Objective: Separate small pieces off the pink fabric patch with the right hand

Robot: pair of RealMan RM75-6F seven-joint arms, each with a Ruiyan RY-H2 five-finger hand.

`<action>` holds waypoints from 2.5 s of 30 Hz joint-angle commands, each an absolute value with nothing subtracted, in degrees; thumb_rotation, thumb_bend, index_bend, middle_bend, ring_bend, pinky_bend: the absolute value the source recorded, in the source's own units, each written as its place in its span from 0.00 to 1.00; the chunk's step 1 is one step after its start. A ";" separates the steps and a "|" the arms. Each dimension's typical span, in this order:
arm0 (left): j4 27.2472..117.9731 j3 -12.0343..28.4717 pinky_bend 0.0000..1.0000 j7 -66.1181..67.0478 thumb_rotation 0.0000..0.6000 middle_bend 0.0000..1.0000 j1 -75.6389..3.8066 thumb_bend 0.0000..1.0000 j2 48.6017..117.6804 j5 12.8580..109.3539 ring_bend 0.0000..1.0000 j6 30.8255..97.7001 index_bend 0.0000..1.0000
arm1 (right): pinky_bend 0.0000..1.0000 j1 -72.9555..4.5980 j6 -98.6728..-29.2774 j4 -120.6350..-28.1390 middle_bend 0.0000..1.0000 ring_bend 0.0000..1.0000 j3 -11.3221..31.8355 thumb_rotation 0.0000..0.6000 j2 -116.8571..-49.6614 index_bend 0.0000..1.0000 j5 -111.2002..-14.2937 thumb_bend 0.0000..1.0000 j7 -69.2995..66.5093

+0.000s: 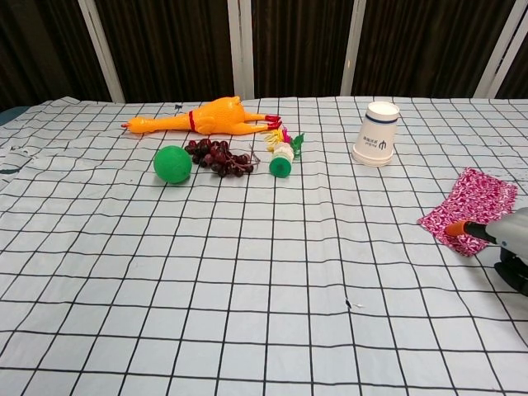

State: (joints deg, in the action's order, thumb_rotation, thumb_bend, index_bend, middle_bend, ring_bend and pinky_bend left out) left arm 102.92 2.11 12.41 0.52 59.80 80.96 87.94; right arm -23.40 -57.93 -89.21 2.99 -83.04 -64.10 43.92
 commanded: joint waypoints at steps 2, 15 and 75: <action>102.97 2.14 0.06 12.41 1.00 0.02 0.55 0.20 59.78 80.93 0.05 88.03 0.11 | 0.53 -23.74 -57.94 -89.23 0.83 0.81 2.59 1.00 -83.21 0.13 -63.66 0.68 44.14; 102.95 2.10 0.06 12.23 1.00 0.02 0.62 0.20 59.67 80.95 0.05 88.18 0.11 | 0.53 -24.13 -58.76 -90.85 0.83 0.81 0.28 1.00 -83.52 0.14 -64.91 0.68 44.34; 103.21 2.55 0.06 11.68 1.00 0.02 1.16 0.20 59.25 80.05 0.05 89.18 0.11 | 0.53 -25.02 -60.14 -90.12 0.83 0.81 0.33 1.00 -80.78 0.14 -62.39 0.68 40.26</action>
